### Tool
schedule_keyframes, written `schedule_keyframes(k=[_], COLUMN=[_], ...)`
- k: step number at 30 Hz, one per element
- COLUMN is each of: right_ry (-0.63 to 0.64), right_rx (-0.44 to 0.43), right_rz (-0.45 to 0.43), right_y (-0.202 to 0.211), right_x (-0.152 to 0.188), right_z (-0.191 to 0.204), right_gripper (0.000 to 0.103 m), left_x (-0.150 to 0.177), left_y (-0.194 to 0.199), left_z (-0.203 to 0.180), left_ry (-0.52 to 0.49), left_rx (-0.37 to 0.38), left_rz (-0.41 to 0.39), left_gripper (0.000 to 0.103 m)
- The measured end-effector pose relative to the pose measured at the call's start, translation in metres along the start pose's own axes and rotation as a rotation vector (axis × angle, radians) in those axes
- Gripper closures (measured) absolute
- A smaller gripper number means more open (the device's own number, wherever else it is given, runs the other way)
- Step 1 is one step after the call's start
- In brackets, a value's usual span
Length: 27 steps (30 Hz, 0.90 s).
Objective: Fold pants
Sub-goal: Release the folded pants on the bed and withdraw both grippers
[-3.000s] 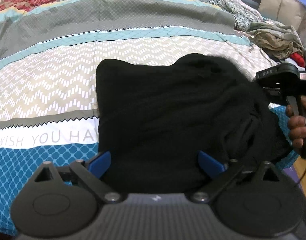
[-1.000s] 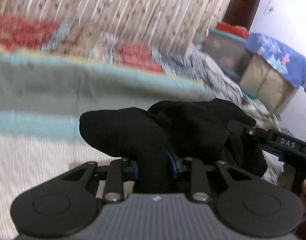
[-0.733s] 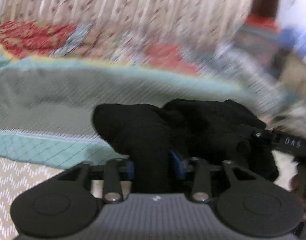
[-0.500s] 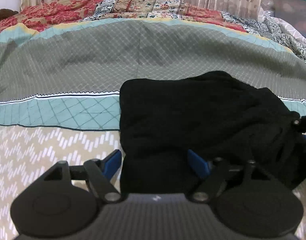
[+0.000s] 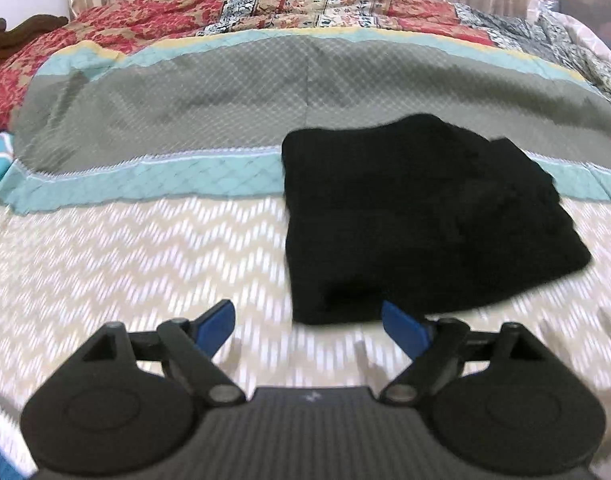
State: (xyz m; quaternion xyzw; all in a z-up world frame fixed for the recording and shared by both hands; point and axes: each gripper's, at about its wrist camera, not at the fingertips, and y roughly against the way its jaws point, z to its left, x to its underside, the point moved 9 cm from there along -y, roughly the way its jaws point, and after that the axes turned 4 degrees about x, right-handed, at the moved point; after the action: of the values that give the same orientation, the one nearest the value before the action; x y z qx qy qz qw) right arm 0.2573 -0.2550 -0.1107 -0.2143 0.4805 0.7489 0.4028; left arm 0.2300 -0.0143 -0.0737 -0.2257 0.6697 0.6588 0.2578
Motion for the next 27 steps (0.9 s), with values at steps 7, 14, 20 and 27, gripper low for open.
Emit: schedule_keyframes(k=[7, 14, 20, 27], right_ry=[0.032, 0.02, 0.025, -0.026], right_rx=[0.008, -0.013, -0.009, -0.002], right_rz=[0.017, 0.013, -0.023, -0.045], right_y=[0.051, 0.099, 0.132, 0.155], right_x=[0.038, 0.068, 0.082, 0.099], right_z=[0.015, 0.027, 0.029, 0.019], right_gripper=[0.031, 0.03, 0.03, 0.028], left_x=[0.042, 0.076, 0.101, 0.124], left_y=[0.056, 0.103, 0.132, 0.153], left_z=[-0.009, -0.018, -0.022, -0.026], left_ry=[-0.017, -0.016, -0.009, -0.028], left_rx=[0.023, 0.053, 0.063, 0.032], left_rz=[-0.001, -0.011, -0.025, -0.03], left_gripper=[0.014, 0.008, 0.001, 0.0])
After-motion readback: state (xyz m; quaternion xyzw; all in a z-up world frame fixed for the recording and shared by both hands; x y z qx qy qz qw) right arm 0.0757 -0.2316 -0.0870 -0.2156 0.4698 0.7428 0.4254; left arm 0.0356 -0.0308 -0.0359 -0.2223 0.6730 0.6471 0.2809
